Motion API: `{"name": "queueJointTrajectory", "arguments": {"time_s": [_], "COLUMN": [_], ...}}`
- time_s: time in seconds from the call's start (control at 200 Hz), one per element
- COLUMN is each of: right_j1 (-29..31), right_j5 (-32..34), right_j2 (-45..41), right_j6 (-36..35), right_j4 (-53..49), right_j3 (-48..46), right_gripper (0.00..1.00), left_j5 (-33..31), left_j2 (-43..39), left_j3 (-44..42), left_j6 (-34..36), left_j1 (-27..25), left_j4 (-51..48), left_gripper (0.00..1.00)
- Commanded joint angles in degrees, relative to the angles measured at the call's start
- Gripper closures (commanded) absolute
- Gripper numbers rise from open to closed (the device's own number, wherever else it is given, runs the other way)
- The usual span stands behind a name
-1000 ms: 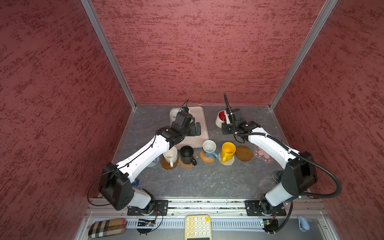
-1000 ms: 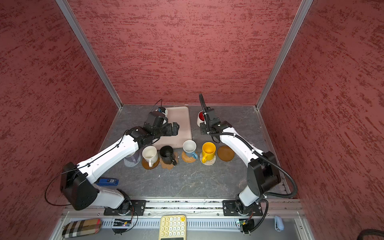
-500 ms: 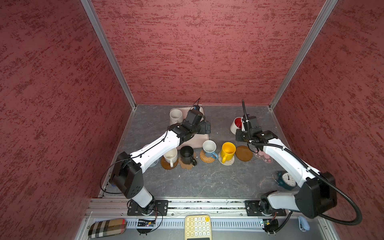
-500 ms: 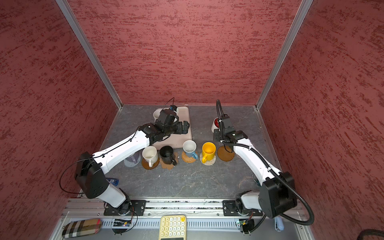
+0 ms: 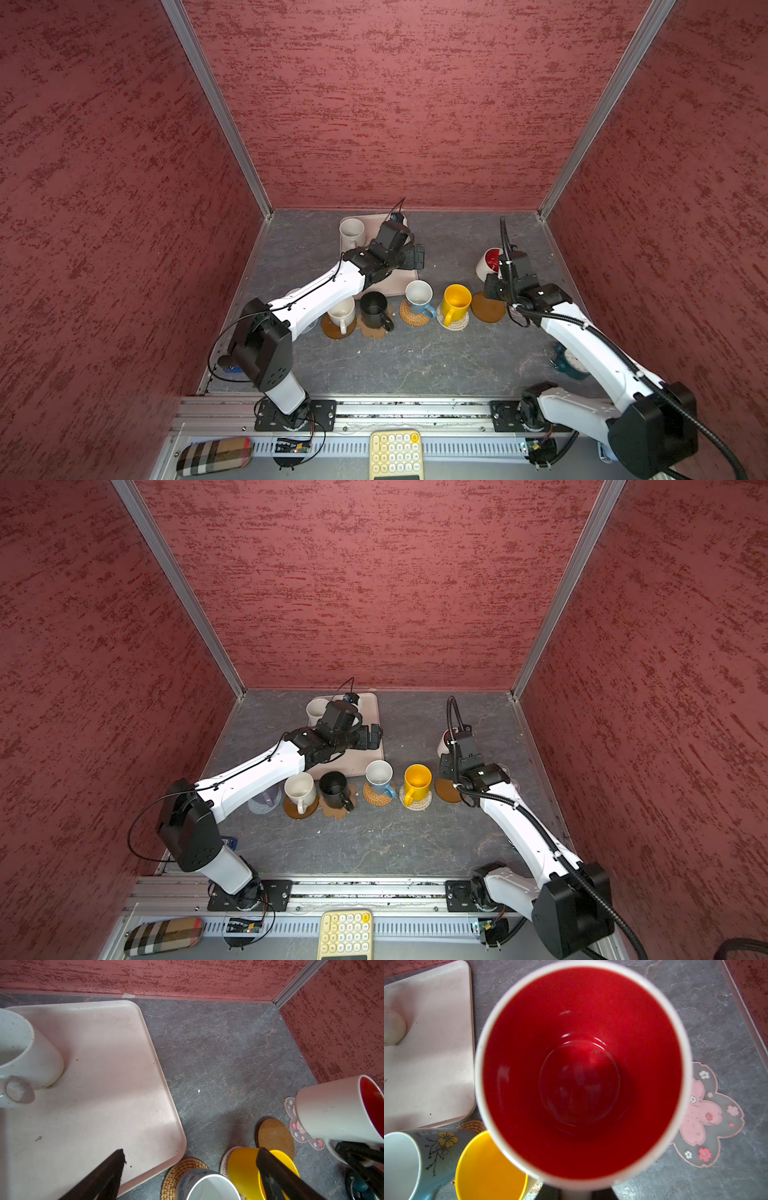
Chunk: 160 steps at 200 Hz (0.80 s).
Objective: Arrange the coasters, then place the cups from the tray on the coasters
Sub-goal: 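Lift the red-lined mug and carry it toward the pink flower coaster, then lower the red-lined mug onto the coaster beside the yellow mug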
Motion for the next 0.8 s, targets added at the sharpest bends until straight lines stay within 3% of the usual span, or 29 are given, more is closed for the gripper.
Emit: {"name": "queueJointTrajectory", "arguments": {"time_s": [0.0,0.456,0.797], "right_j1": [-0.6,-0.7,-1.3], "right_j5": [1.1,-0.8,-0.9], "right_j2": [-2.3,-3.6,-4.4], "right_j6": [1.8,3.5,9.0], "right_j4": [4.4,5.0,5.0], "right_j3": [-0.8,-6.3,-11.3], "right_gripper": [1.0,1.0,1.0], "left_j5": [-0.3,-2.0,-2.2], "left_j2": [-0.2,-2.1,-3.1], "left_j3": [-0.7,-3.9,-6.6], "left_j6": [0.6,0.1,-1.0], "left_j1": [-0.2,0.0,0.6], "left_j4": [1.2,1.7,2.4], "left_gripper": [0.0,0.01,0.01]}}
